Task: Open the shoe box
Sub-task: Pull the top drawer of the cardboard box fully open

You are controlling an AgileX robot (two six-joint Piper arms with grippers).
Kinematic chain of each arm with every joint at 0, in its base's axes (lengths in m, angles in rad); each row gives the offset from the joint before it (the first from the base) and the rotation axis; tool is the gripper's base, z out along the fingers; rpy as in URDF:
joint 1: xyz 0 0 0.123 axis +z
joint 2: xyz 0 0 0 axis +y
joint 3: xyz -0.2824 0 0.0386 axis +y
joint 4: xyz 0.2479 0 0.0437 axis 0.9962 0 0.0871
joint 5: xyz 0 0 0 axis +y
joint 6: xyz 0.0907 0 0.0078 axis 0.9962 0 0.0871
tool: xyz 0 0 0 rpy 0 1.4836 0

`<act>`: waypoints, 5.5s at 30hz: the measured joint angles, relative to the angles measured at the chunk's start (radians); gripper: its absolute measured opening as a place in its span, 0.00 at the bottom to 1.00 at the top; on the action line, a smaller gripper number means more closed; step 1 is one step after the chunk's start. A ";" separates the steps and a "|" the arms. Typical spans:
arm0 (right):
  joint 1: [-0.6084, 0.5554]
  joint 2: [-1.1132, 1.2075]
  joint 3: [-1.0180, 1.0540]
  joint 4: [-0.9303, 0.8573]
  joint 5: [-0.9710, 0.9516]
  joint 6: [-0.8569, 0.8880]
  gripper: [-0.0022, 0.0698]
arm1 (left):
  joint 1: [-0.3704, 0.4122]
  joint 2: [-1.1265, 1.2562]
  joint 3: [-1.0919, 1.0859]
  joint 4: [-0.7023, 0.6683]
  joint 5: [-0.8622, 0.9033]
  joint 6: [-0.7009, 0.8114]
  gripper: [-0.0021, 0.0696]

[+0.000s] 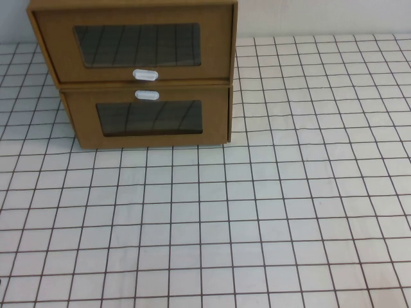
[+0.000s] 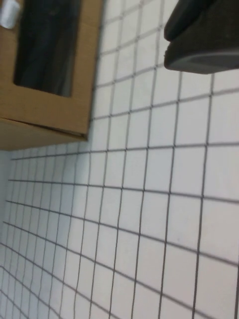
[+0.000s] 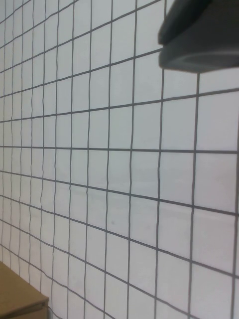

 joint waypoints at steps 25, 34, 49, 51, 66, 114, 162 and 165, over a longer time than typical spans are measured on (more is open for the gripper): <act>0.000 0.000 0.000 0.000 0.000 0.000 0.01 | 0.000 0.405 -0.431 -0.432 0.192 0.205 0.03; 0.000 0.000 0.000 0.000 0.000 0.000 0.01 | 0.000 0.985 -1.047 -0.477 0.400 0.484 0.03; 0.000 0.000 0.000 0.000 0.000 0.000 0.01 | -0.033 1.741 -1.971 -0.545 0.518 0.639 0.03; 0.000 0.000 0.000 0.000 0.000 0.000 0.01 | -0.037 1.813 -2.022 -0.545 0.518 0.646 0.03; 0.000 0.000 0.000 0.000 0.000 0.000 0.01 | -0.039 1.989 -2.086 -0.553 0.485 0.724 0.03; 0.009 0.878 -0.676 0.515 0.340 -0.290 0.01 | -0.039 1.996 -2.090 -0.564 0.482 0.729 0.03; 0.896 2.028 -1.720 -1.178 0.007 0.334 0.41 | -0.039 1.996 -2.093 -0.564 0.498 0.697 0.03; 0.896 2.068 -1.781 -1.193 0.011 0.338 0.41 | -0.039 1.996 -2.093 -0.564 0.501 0.697 0.03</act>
